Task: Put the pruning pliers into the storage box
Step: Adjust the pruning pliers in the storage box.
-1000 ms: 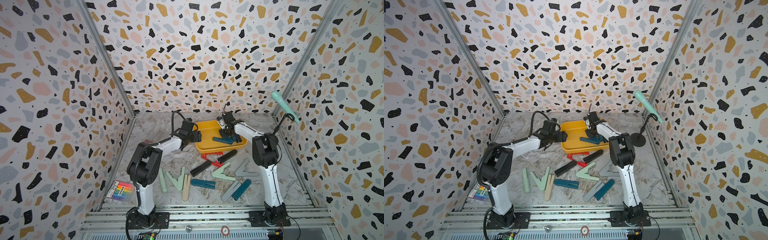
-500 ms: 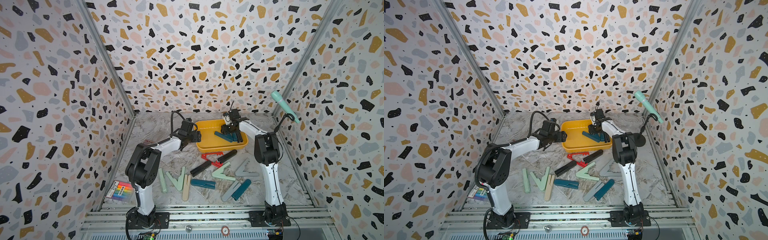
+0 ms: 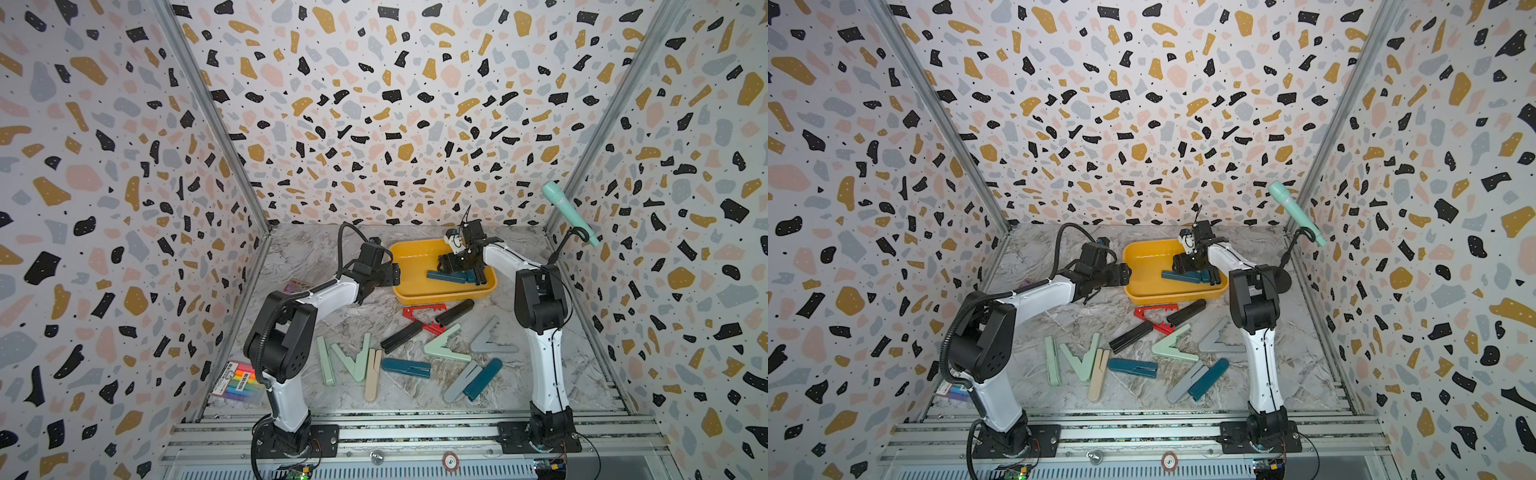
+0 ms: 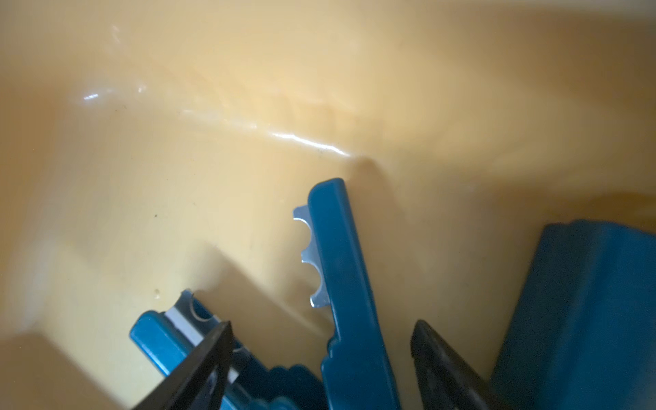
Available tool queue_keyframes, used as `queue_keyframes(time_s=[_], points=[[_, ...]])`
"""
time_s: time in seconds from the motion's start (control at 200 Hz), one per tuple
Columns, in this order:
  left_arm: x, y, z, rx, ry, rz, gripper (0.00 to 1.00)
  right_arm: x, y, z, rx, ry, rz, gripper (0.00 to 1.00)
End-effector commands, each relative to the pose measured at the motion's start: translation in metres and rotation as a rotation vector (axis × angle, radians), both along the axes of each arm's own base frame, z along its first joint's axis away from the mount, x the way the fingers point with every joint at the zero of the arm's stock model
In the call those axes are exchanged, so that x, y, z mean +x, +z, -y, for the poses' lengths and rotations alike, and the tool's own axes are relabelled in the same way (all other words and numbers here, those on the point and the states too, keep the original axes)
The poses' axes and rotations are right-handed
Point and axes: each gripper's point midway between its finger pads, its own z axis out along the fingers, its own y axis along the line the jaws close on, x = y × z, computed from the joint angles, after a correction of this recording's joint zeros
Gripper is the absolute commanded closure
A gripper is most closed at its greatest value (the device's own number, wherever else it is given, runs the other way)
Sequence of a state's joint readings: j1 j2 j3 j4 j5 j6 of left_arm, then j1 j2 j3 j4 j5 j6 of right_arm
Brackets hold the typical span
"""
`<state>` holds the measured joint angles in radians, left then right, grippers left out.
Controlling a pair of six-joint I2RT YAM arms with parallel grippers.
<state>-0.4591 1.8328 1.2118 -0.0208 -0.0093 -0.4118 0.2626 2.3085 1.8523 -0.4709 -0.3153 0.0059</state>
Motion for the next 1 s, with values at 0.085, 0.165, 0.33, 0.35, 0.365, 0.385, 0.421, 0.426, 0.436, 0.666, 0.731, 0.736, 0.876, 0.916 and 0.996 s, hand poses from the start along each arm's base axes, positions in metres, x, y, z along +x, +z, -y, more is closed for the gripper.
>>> queue_keyframes(time_s=[0.085,0.165,0.33,0.35,0.365,0.385,0.421,0.426,0.436,0.666,0.731,0.736,0.876,0.916,0.996], points=[[0.002,0.016,-0.001,-0.026,0.014,0.041,0.13,-0.002,0.048,-0.008,0.047,0.061,0.058,0.19],[0.001,0.016,-0.002,-0.028,0.016,0.043,0.13,-0.007,0.043,-0.010,0.041,0.083,0.042,0.19],[0.000,0.018,-0.003,-0.031,0.018,0.048,0.13,-0.014,0.040,-0.020,0.052,0.105,0.023,0.18],[0.000,0.017,-0.003,-0.031,0.018,0.046,0.13,-0.014,0.041,-0.022,0.053,0.107,0.026,0.18],[0.000,0.017,-0.002,-0.032,0.018,0.047,0.13,-0.014,0.041,-0.023,0.053,0.107,0.028,0.18],[-0.001,0.017,-0.003,-0.031,0.017,0.045,0.13,-0.013,0.043,-0.025,0.053,0.106,0.033,0.18],[0.000,0.018,-0.002,-0.033,0.017,0.048,0.13,-0.012,0.045,-0.028,0.059,0.108,0.040,0.18],[0.000,0.018,-0.002,-0.033,0.017,0.048,0.13,-0.012,0.045,-0.029,0.060,0.107,0.039,0.18],[0.000,0.017,-0.003,-0.032,0.018,0.047,0.13,-0.011,0.046,-0.030,0.063,0.106,0.041,0.18],[-0.004,0.021,-0.006,-0.029,0.021,0.054,0.13,-0.009,0.046,-0.041,0.101,0.124,0.025,0.18],[-0.005,0.021,-0.007,-0.025,0.026,0.057,0.13,-0.010,0.050,-0.041,0.129,0.135,0.022,0.18],[-0.005,0.021,-0.007,-0.025,0.026,0.057,0.13,-0.010,0.050,-0.041,0.131,0.136,0.023,0.18],[-0.007,0.020,-0.008,-0.024,0.024,0.053,0.13,-0.016,0.058,-0.042,0.134,0.198,0.047,0.18],[-0.007,0.020,-0.008,-0.027,0.026,0.053,0.13,-0.019,0.057,-0.040,0.115,0.227,0.054,0.18],[-0.007,0.021,-0.008,-0.030,0.025,0.056,0.13,-0.023,0.048,-0.033,0.038,0.290,0.073,0.17]])
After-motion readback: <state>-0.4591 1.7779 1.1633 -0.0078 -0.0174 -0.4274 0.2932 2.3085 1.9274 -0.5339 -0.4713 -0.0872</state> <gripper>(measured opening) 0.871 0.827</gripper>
